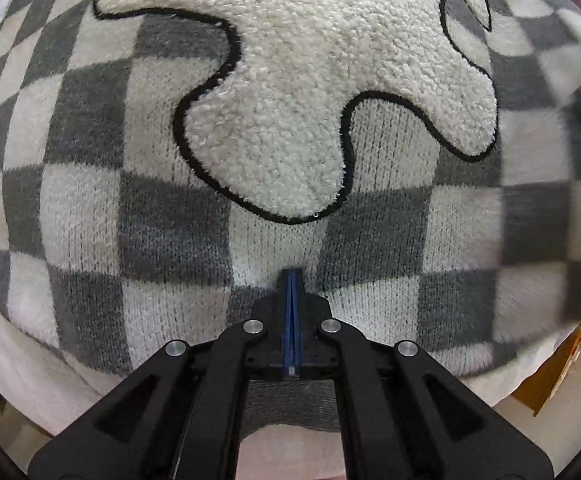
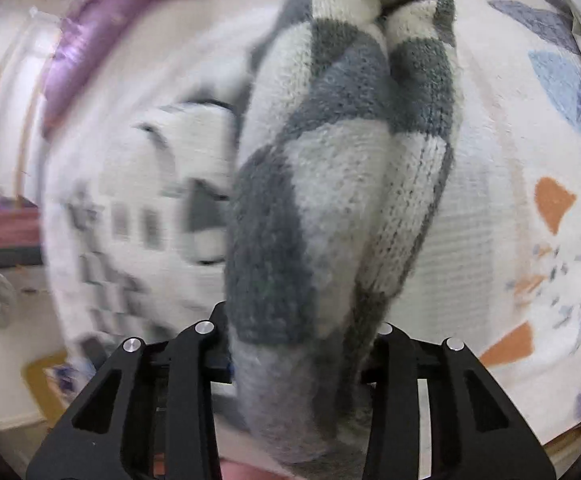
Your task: Fold large clothes
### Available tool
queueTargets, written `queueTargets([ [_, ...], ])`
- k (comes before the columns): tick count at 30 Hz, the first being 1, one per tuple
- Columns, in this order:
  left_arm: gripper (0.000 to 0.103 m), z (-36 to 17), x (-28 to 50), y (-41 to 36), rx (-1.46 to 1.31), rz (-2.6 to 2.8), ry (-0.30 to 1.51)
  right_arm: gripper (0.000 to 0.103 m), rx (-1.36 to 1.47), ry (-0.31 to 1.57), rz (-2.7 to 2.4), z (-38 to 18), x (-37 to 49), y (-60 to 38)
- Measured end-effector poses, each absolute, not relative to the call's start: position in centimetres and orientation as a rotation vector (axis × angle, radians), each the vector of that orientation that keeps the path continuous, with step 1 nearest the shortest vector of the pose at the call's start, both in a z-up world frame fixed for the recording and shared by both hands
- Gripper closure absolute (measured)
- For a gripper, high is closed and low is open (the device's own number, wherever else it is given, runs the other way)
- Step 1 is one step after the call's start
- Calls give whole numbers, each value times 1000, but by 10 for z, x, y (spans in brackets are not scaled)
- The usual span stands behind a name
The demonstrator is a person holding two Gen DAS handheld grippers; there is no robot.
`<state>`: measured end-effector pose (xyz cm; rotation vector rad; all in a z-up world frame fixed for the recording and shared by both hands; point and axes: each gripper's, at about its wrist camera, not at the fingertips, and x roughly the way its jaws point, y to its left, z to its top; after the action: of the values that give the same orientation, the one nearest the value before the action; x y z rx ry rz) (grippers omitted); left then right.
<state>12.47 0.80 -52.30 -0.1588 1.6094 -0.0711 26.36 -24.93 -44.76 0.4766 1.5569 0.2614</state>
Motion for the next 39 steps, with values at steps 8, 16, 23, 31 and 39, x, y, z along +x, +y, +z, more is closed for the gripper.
queueTargets([
  [8, 103, -517, 107, 0, -162, -130, 1583, 70, 424, 1500, 419, -365, 285, -168],
  [16, 103, -461, 125, 87, -194, -131, 1541, 70, 314, 1499, 477, -328, 272, -108],
  [23, 103, -410, 128, 200, -268, -54, 1451, 70, 171, 1554, 575, -339, 272, -56],
  [31, 103, -375, 125, 254, -287, 36, 1392, 69, -36, 1619, 715, -376, 276, 46],
  [39, 103, -410, 129, 291, -320, 134, 1419, 69, -158, 1719, 768, -448, 282, 134],
])
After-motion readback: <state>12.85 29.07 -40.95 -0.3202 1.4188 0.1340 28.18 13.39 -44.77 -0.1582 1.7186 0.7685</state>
